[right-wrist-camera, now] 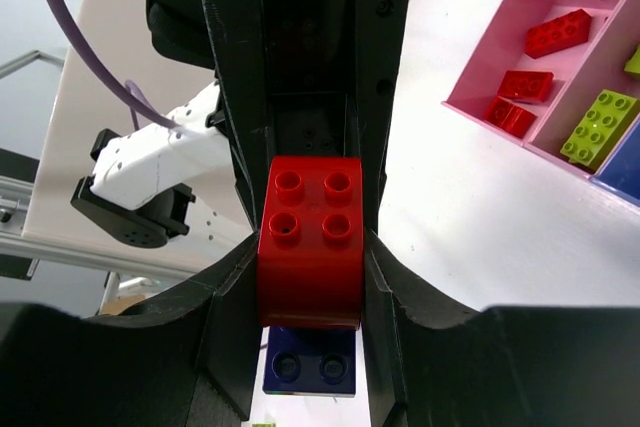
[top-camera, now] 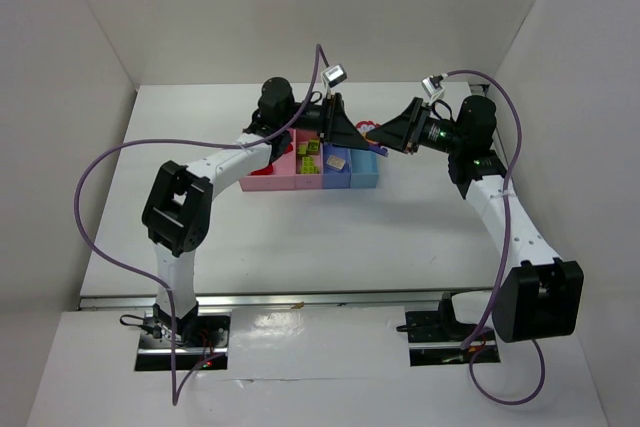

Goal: Sort the legos into containers by color

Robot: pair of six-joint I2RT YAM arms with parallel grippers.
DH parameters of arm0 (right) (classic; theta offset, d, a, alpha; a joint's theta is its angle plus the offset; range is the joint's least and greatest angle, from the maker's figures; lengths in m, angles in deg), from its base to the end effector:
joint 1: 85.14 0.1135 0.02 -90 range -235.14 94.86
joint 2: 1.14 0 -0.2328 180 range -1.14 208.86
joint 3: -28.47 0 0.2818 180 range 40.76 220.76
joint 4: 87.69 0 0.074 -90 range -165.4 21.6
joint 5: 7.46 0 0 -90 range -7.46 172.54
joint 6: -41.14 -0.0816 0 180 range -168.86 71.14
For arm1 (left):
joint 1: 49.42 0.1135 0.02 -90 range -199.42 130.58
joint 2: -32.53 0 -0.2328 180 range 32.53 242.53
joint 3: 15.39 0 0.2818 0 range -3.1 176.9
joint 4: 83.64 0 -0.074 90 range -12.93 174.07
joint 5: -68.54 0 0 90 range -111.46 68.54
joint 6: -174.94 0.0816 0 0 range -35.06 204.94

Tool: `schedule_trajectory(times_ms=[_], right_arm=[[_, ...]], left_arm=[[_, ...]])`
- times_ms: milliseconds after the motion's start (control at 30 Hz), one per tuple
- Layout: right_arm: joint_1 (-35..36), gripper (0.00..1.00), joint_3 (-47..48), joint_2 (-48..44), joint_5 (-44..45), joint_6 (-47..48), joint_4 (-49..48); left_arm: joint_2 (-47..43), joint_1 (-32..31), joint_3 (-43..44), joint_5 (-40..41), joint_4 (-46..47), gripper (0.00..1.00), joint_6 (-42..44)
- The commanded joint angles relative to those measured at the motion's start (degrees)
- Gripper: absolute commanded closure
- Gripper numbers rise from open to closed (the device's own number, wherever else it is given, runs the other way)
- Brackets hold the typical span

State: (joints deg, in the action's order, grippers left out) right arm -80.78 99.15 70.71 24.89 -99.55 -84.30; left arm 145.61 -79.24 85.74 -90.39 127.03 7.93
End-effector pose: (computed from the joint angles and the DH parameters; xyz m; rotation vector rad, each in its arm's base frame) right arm 0.3403 0.0951 0.3196 -0.1223 1.8542 1.5154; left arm 0.3828 -0.3072 0.3025 0.6641 1.8093 -2.1287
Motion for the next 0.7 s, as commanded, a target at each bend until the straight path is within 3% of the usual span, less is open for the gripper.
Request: schedule_trajectory(times_ms=[0,67,433,667], right_arm=[[0.12,0.76,1.02,0.04,1.84,-0.02,-1.64],[0.12,0.77,1.63,0.04,3.24,-0.02,-1.64],[-2.16,0.8,3.92,-4.26,15.71,3.24,6.88],[-2.16,0.8,0.94,-7.6,23.27,-0.98,2.94]], left_arm=[[-0.4,-0.5,2.13,-0.86,4.85,0.85,0.37],[-0.4,-0.5,1.43,-1.38,4.85,1.0,0.37],[-5.85,2.4,-8.68,-1.39,0.55,1.0,5.29],[-7.78,2.4,-10.79,-1.39,-5.95,1.0,10.3]])
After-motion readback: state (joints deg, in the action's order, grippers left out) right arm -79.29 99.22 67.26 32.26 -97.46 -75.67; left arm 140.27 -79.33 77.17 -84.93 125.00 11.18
